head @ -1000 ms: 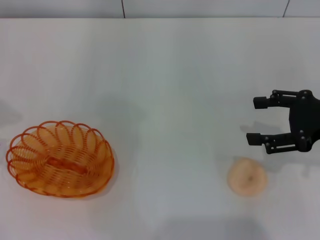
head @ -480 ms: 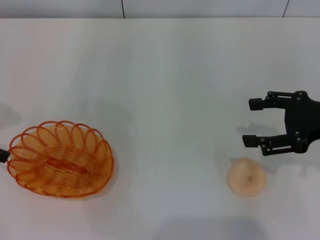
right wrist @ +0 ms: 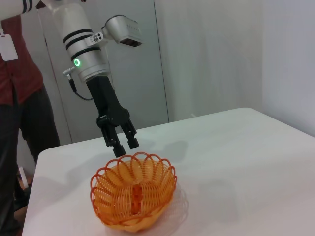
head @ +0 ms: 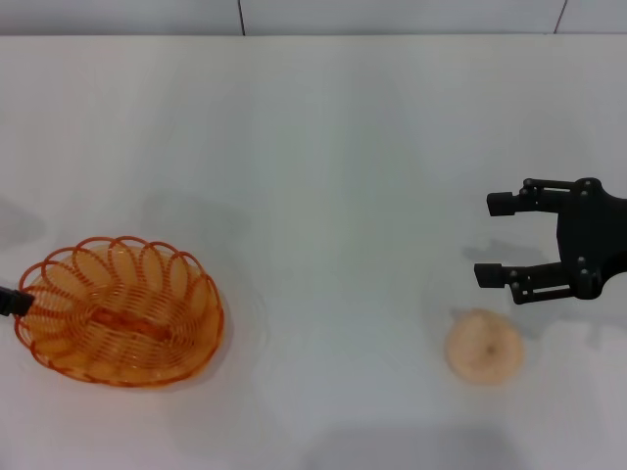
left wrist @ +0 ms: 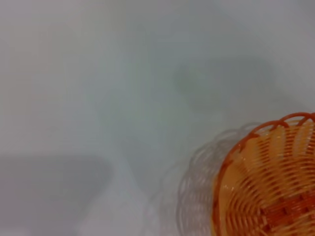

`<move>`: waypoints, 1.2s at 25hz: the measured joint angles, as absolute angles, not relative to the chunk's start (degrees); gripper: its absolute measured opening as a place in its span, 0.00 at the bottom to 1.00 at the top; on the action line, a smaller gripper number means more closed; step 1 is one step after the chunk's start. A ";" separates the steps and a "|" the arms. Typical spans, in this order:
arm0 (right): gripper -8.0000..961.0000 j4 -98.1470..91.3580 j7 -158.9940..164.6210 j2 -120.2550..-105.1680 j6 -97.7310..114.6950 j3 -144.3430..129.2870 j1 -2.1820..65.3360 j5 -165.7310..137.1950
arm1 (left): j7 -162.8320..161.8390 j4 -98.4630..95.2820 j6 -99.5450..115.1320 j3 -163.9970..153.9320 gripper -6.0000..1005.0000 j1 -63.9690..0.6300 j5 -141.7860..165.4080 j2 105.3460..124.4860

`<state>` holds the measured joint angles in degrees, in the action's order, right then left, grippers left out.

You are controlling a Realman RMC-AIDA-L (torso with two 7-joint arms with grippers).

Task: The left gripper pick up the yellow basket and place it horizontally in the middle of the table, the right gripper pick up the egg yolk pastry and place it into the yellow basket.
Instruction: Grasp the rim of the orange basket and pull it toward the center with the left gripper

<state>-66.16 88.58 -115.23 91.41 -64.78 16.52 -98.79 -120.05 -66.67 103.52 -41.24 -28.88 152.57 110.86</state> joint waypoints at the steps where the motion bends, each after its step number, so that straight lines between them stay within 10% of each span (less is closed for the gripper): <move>1: 0.89 -66.16 88.59 -115.23 91.40 -64.77 16.52 -98.79 | -120.11 -66.26 103.35 -41.24 0.74 -29.01 152.65 110.87; 30: 0.89 -66.09 88.64 -115.13 91.64 -64.33 16.53 -98.79 | -122.57 -61.80 99.21 -41.32 0.63 -30.12 153.99 113.05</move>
<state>-66.09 88.64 -115.13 91.64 -64.33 16.53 -98.79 -122.57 -61.80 99.21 -41.32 -30.12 153.99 113.05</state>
